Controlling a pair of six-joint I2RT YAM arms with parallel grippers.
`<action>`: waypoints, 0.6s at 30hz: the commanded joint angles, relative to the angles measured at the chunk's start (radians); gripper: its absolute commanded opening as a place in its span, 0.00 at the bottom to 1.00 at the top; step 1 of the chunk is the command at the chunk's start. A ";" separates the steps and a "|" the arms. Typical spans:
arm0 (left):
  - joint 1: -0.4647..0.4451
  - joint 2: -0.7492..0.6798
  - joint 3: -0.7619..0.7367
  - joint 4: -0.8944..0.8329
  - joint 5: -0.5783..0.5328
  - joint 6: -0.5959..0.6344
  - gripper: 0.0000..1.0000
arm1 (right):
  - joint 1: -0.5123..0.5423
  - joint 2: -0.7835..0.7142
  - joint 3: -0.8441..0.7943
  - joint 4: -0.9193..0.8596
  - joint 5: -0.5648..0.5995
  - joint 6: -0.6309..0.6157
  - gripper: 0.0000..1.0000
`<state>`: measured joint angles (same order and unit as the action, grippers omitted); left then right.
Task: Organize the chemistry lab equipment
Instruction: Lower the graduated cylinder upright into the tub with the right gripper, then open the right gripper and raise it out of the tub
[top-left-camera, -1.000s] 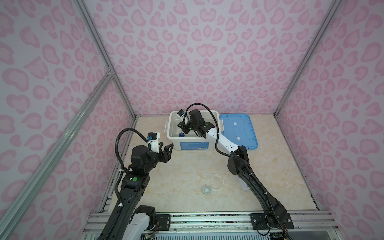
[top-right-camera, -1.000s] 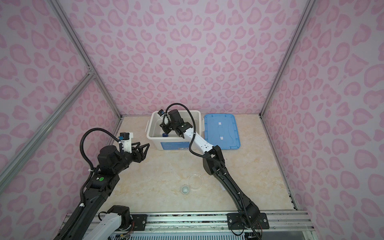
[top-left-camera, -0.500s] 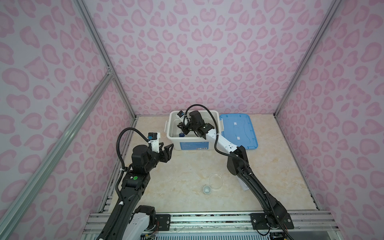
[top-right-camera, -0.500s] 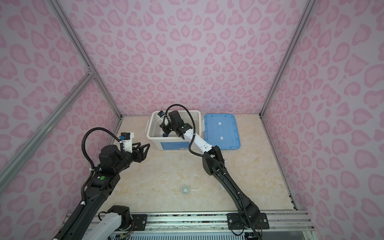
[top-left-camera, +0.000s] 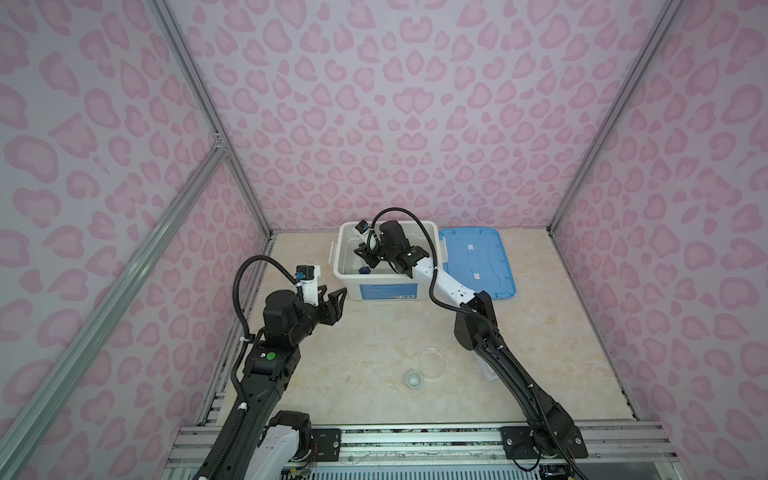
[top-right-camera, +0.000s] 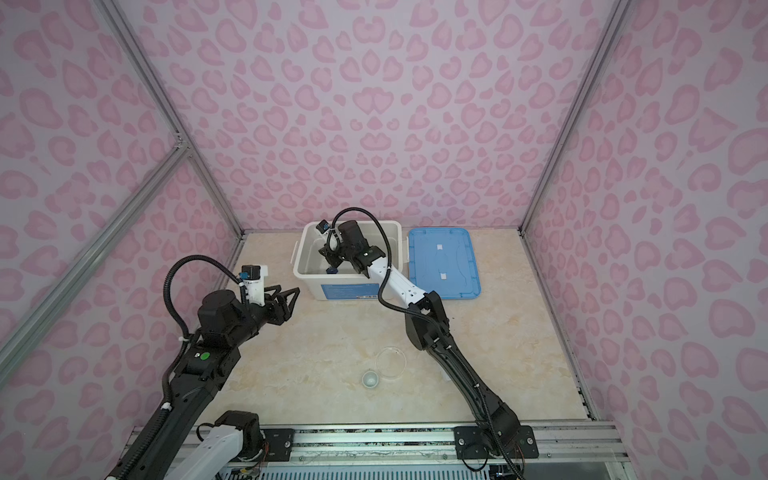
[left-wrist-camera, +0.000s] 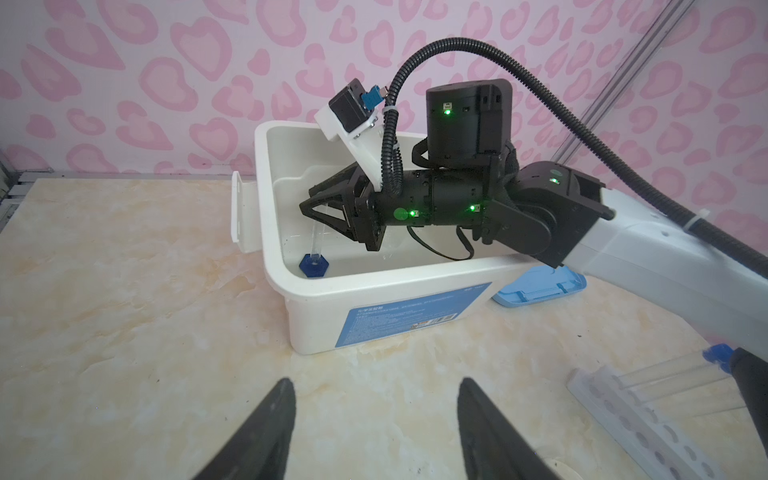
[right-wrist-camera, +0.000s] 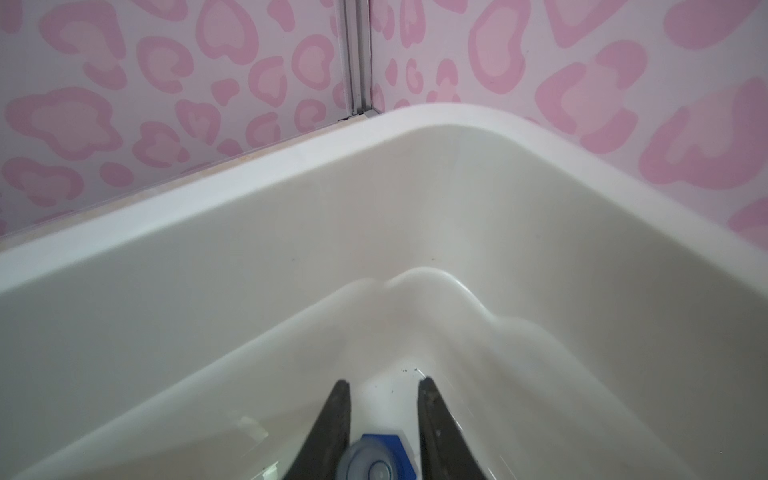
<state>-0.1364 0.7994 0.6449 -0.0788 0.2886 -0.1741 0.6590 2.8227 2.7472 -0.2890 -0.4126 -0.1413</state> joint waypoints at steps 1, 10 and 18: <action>0.002 -0.012 -0.006 0.039 0.007 0.008 0.64 | 0.001 -0.030 0.008 0.001 -0.014 -0.009 0.34; 0.002 -0.057 0.001 0.012 0.005 0.021 0.65 | 0.001 -0.109 0.007 -0.053 -0.038 -0.025 0.42; 0.004 -0.074 0.032 -0.008 0.022 0.050 0.65 | 0.009 -0.259 0.000 -0.183 0.004 -0.030 0.42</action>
<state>-0.1322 0.7235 0.6548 -0.0845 0.2893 -0.1524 0.6617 2.6152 2.7514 -0.4168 -0.4397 -0.1616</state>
